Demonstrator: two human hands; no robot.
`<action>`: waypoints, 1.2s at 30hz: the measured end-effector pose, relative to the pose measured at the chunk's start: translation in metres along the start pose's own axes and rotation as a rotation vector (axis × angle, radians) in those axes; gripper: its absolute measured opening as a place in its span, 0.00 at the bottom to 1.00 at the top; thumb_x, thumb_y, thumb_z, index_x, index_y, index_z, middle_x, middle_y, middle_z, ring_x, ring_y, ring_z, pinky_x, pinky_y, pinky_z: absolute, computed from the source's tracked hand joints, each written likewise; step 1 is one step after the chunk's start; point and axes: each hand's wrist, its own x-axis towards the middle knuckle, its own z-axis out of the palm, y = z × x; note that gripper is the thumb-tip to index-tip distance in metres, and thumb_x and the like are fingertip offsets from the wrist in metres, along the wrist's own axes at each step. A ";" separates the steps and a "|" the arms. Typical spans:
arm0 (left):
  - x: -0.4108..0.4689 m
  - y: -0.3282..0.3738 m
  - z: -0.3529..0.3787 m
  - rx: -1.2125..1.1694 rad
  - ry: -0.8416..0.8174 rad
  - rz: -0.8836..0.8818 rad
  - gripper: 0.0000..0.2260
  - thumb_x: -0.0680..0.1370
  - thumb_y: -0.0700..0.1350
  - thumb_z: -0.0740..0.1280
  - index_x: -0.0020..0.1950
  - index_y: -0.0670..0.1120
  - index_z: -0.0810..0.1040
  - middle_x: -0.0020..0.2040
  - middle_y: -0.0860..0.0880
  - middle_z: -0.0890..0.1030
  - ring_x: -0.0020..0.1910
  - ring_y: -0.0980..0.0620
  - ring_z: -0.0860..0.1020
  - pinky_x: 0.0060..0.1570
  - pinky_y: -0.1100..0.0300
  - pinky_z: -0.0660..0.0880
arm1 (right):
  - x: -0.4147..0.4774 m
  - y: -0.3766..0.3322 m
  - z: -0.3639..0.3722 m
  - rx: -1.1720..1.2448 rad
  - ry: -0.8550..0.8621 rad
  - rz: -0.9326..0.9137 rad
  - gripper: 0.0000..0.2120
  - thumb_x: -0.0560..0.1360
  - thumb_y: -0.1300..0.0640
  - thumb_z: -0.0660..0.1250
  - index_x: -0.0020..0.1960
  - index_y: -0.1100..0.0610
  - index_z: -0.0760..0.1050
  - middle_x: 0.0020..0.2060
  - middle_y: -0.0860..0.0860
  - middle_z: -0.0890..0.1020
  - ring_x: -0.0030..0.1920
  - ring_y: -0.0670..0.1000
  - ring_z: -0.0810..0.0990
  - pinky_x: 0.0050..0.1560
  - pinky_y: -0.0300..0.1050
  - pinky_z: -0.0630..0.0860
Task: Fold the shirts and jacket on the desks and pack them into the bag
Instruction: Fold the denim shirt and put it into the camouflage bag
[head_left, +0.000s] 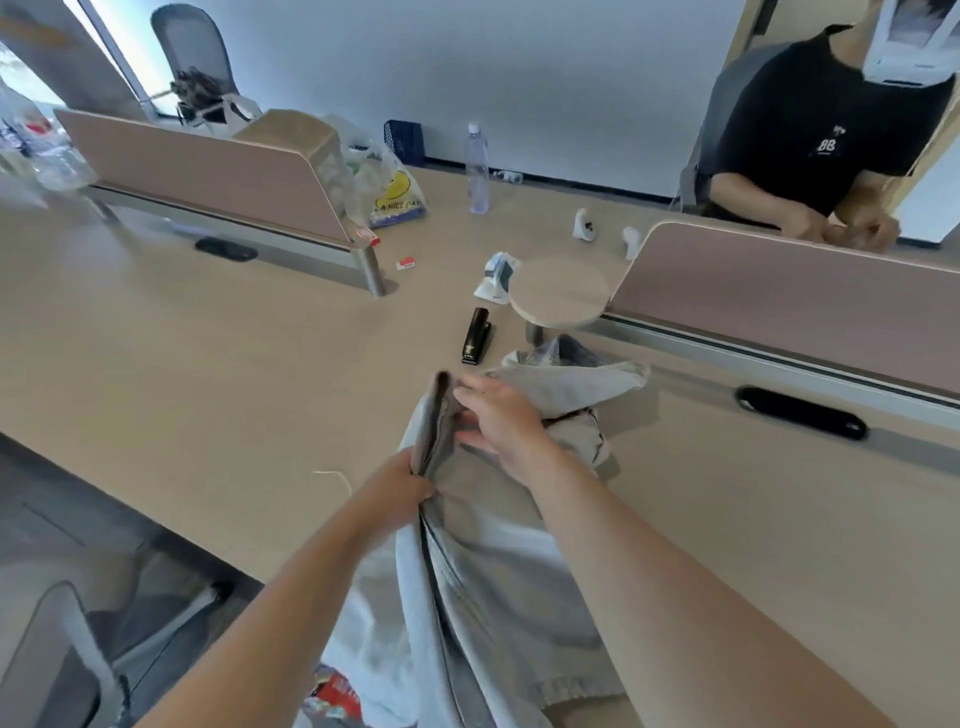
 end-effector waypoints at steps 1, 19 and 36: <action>0.014 -0.008 -0.012 0.024 0.047 -0.001 0.13 0.69 0.32 0.63 0.46 0.48 0.79 0.38 0.50 0.82 0.41 0.48 0.80 0.40 0.56 0.76 | 0.007 0.003 0.009 -0.020 -0.028 0.017 0.14 0.81 0.59 0.64 0.66 0.54 0.76 0.61 0.53 0.80 0.59 0.52 0.79 0.56 0.49 0.79; 0.026 -0.136 -0.051 0.083 -0.038 -0.069 0.22 0.77 0.51 0.72 0.62 0.44 0.66 0.46 0.48 0.78 0.38 0.51 0.76 0.34 0.58 0.71 | -0.074 0.120 0.066 -0.355 0.572 0.033 0.08 0.77 0.57 0.62 0.47 0.61 0.78 0.37 0.54 0.79 0.36 0.49 0.72 0.38 0.45 0.68; -0.088 -0.208 0.002 0.378 -0.215 0.046 0.11 0.82 0.50 0.63 0.61 0.47 0.77 0.54 0.43 0.82 0.41 0.48 0.80 0.38 0.57 0.77 | -0.210 0.256 0.041 0.039 0.733 0.209 0.11 0.82 0.55 0.62 0.62 0.52 0.77 0.53 0.50 0.79 0.49 0.49 0.78 0.53 0.48 0.76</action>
